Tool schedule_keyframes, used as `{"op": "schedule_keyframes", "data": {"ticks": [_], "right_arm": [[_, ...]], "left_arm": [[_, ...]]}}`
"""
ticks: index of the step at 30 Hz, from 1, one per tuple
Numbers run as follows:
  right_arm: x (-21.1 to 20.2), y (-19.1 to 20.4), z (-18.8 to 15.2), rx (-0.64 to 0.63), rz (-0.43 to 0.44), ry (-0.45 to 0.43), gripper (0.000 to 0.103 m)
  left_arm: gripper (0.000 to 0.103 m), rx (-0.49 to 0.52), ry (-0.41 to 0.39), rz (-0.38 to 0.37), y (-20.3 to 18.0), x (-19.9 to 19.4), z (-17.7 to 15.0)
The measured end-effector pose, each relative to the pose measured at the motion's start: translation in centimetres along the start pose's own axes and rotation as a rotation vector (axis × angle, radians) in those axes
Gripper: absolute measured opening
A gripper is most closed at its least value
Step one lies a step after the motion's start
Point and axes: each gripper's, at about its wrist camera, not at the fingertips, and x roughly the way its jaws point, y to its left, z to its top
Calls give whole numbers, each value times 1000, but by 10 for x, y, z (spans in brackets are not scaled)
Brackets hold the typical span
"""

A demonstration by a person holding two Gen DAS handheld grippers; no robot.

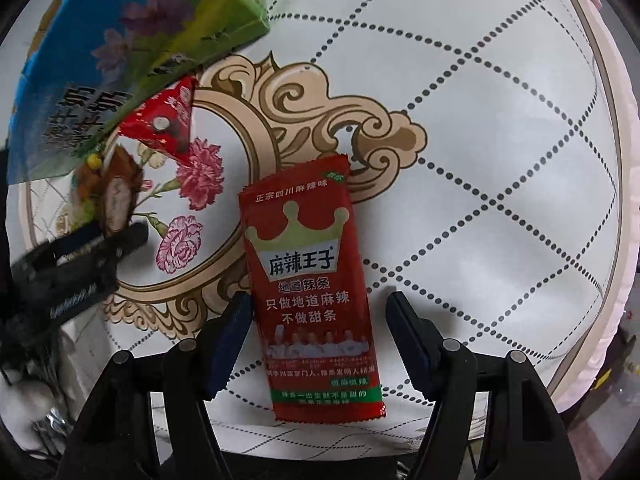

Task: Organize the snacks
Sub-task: 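Grasp the brown cookie packet with the left gripper while the right grasps the red spicy strip packet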

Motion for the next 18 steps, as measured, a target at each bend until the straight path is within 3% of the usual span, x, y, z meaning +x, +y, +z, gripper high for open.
{"op": "schedule_keyframes", "data": {"ticks": [5, 7, 8, 10, 15, 17, 18], "right_arm": [[2, 16, 0, -32, -32, -22, 74], [2, 26, -2, -50, -41, -44, 69], [2, 30, -3, -59, -49, -56, 61], [1, 36, -4, -69, -48, -74, 58], [3, 48, -26, -91, -22, -75, 56], [2, 46, -34, -81, 2, -67, 57], [4, 43, -36, -77, 13, -63, 57]], "left_arm": [[75, 33, -33, 19, -10, -5, 11], [60, 54, -50, 24, -17, -8, 7], [56, 60, -56, 26, -20, -10, -2], [42, 63, -62, 13, -27, -13, -11], [42, 43, -88, -87, -28, -33, -52], [45, 15, -114, -118, -21, -47, -61], [53, 2, -130, -134, -16, -56, -61]]}}
